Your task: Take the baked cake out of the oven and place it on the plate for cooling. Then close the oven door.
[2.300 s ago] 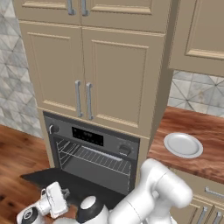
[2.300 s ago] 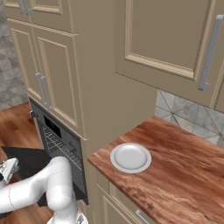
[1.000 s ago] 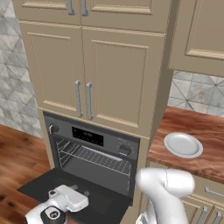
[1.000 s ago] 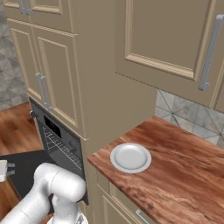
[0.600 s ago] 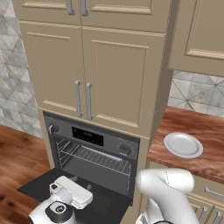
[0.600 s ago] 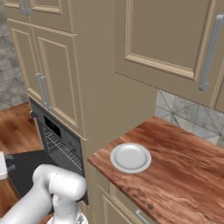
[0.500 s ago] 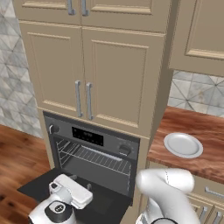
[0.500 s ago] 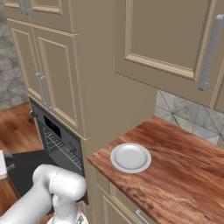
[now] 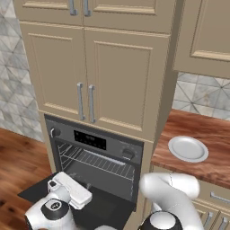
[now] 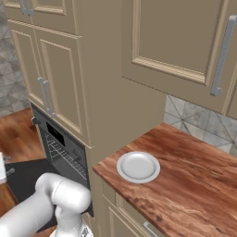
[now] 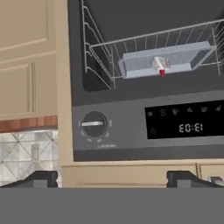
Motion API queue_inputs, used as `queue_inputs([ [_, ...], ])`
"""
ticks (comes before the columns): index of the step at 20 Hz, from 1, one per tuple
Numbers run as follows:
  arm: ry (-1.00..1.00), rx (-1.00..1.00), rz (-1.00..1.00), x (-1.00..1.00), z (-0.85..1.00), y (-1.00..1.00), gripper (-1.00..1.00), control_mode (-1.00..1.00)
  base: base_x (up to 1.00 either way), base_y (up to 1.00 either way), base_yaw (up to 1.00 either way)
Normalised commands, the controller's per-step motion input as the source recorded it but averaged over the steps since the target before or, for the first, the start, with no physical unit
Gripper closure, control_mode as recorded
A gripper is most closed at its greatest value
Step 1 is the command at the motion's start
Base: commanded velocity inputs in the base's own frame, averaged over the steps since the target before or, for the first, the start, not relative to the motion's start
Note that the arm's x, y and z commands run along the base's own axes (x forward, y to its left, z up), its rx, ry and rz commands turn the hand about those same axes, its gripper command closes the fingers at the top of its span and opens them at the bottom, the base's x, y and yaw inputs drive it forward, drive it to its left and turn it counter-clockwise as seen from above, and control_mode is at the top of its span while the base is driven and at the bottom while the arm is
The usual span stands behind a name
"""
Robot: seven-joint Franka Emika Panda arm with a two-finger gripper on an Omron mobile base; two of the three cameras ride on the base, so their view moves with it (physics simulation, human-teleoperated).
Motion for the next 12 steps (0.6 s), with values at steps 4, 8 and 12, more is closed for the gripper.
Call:
queue_inputs([
  [4, 0.02, 0.0, -0.04, 0.45, 0.0, 0.07, -1.0, -1.0, 0.0, 0.0, 0.0],
  [8, 0.12, 0.0, 0.0, 0.41, 0.0, 0.01, -1.0, -1.0, 0.0, 0.0, 0.0],
  [12, 0.26, 0.0, -0.01, 0.07, -0.06, 0.0, -1.0, -1.0, 0.0, 0.0, 0.0],
])
